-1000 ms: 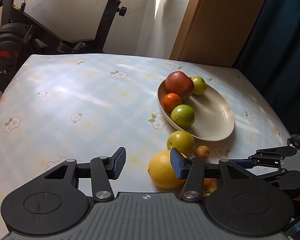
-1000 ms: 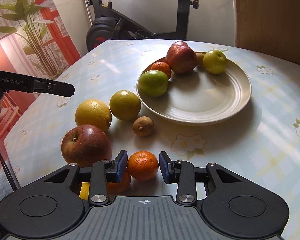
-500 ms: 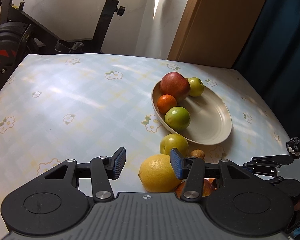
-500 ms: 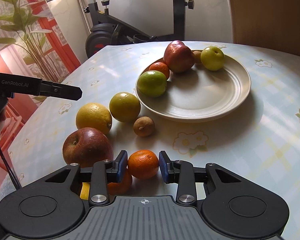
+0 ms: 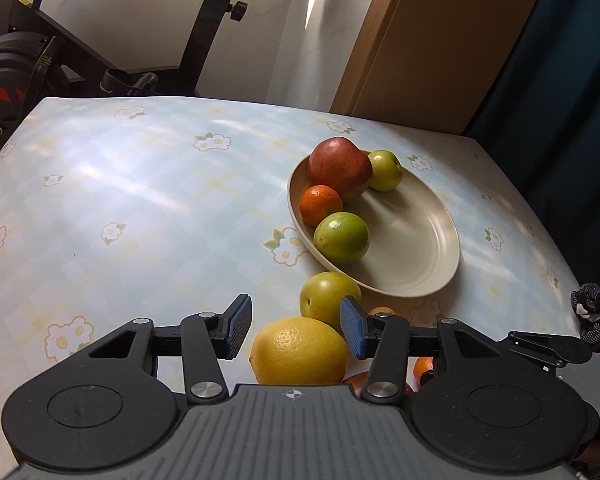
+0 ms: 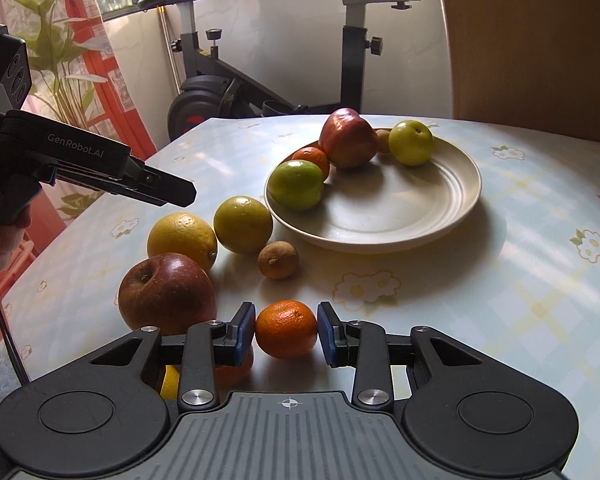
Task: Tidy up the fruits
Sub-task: 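Grasp a yellow-green apple with the left gripper and lift it, then carry the apple to the plate and release it while the right gripper places the tangerine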
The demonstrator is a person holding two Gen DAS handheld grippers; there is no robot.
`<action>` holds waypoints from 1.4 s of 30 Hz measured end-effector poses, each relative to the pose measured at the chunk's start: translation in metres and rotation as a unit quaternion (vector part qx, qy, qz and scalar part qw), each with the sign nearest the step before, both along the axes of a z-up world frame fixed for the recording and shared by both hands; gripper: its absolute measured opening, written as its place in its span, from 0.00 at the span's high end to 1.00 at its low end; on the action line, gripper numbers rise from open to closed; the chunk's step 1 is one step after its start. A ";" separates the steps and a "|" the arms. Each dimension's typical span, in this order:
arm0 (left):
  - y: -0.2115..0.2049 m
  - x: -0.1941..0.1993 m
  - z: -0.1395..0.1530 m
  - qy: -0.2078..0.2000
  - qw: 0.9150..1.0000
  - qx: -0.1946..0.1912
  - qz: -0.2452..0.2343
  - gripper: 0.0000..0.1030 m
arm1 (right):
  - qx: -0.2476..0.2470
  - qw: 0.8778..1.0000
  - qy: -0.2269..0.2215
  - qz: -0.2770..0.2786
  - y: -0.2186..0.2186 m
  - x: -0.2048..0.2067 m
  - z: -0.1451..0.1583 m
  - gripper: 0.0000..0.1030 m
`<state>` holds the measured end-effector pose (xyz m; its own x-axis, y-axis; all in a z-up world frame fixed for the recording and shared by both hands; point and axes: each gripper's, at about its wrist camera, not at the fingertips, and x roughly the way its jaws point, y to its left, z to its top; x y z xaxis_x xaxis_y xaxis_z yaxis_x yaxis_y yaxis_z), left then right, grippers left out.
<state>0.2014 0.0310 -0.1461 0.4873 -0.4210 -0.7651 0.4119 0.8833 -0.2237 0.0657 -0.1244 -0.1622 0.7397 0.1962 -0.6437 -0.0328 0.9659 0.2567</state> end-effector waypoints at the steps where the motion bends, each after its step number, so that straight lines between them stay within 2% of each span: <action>1: -0.002 0.001 -0.001 0.001 1.000 0.000 -0.003 0.50 | -0.001 1.000 0.000 -0.002 -0.002 -0.001 0.000 0.70; 10: -0.025 0.009 -0.011 0.000 0.999 0.018 -0.038 0.51 | -0.005 1.000 -0.009 -0.026 -0.016 -0.003 -0.003 0.70; 21: -0.042 0.024 -0.027 0.035 0.998 0.030 -0.046 0.51 | 0.006 0.999 -0.012 -0.042 -0.026 -0.008 -0.008 0.70; 30: -0.049 0.025 -0.033 0.029 0.997 0.050 -0.054 0.51 | 0.018 0.999 -0.014 -0.046 -0.029 -0.008 -0.009 0.70; 42: -0.048 0.012 -0.026 -0.001 0.996 0.053 -0.066 0.53 | 0.020 0.999 -0.008 -0.046 -0.030 -0.007 -0.010 0.66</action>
<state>0.2135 -0.0172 -0.1717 0.4348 -0.3987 -0.8074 0.5265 0.8400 -0.1313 0.0588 -0.1540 -0.1722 0.7658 0.1528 -0.6247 0.0507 0.9540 0.2954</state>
